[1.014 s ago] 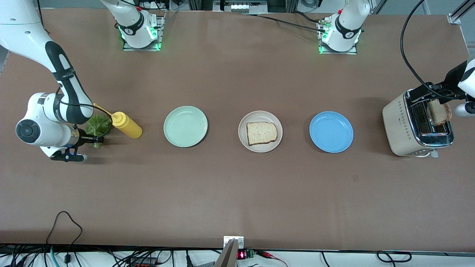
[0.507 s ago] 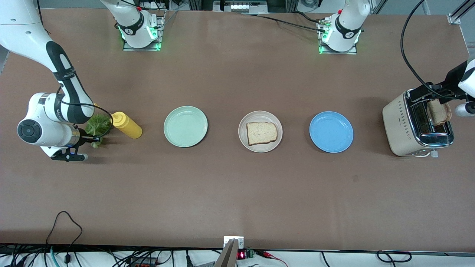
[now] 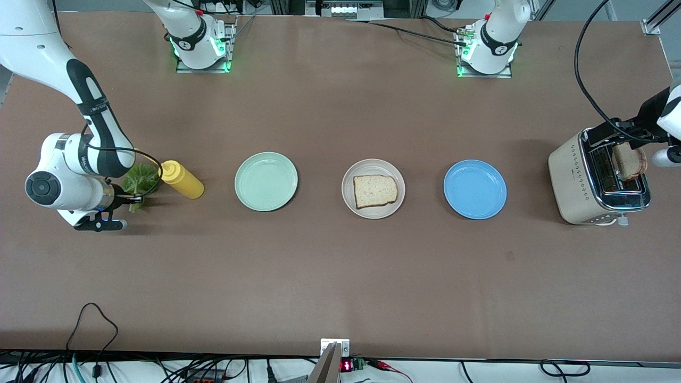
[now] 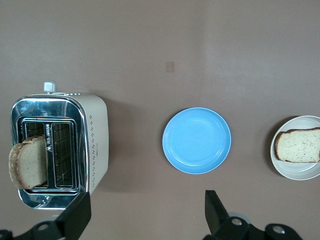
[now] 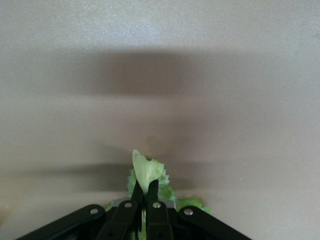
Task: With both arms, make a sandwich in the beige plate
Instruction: 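Lower the right gripper onto the lettuce leaf and grasp it, then lift the lettuce leaf and carry it over the beige plate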
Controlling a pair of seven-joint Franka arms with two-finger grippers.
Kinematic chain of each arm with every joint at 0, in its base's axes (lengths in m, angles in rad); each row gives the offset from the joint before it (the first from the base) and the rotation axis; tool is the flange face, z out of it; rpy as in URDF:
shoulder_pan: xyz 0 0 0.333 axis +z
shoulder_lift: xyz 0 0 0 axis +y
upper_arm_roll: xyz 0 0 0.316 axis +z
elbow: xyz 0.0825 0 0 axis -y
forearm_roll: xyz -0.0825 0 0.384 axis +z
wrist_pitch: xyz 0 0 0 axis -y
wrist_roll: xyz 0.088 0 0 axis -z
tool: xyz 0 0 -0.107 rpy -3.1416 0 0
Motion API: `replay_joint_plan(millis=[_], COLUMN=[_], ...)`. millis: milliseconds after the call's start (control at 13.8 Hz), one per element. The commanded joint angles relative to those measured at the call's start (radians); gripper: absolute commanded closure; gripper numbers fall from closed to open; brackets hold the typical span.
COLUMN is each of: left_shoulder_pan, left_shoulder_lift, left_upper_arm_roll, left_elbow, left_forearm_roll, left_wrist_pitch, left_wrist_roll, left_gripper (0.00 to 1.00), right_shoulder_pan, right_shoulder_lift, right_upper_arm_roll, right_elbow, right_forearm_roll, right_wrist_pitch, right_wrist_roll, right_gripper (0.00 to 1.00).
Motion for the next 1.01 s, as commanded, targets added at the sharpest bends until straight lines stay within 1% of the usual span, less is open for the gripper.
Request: replay_joint_plan(millis=[0, 145, 362, 724, 869, 941], left_shoulder_pan=[0.002, 0.002, 0.002, 0.001, 0.001, -0.001], left_shoulder_lift=[-0.011, -0.010, -0.011, -0.011, -0.011, -0.011], left_upper_arm_roll=[-0.001, -0.001, -0.001, -0.002, -0.002, -0.002], left_elbow=[-0.006, -0.006, -0.005, -0.004, -0.003, -0.003], left_forearm_roll=[0.016, 0.016, 0.016, 0.016, 0.016, 0.018], left_wrist_pitch=[-0.011, -0.013, -0.018, -0.019, -0.019, -0.019], left_wrist_roll=[0.012, 0.012, 0.010, 0.004, 0.004, 0.004], left_gripper=[0.00, 0.00, 0.00, 0.00, 0.00, 0.00], right_shoulder_pan=[-0.004, -0.007, -0.016, -0.013, -0.012, -0.012], right_shoulder_lift=[-0.032, -0.069, -0.152, -0.347, -0.423, -0.454], right_upper_arm_roll=[0.002, 0.002, 0.002, 0.009, 0.011, 0.009], right_elbow=[-0.011, -0.013, -0.011, -0.013, -0.011, -0.011], right_forearm_roll=[-0.017, -0.017, -0.016, 0.015, 0.018, 0.033], right_wrist_pitch=[0.004, -0.024, -0.122, -0.358, -0.448, -0.482], right_wrist_roll=[-0.039, -0.076, -0.138, -0.179, -0.226, -0.243], right_gripper=[1.00, 1.00, 1.00, 1.00, 1.00, 1.00])
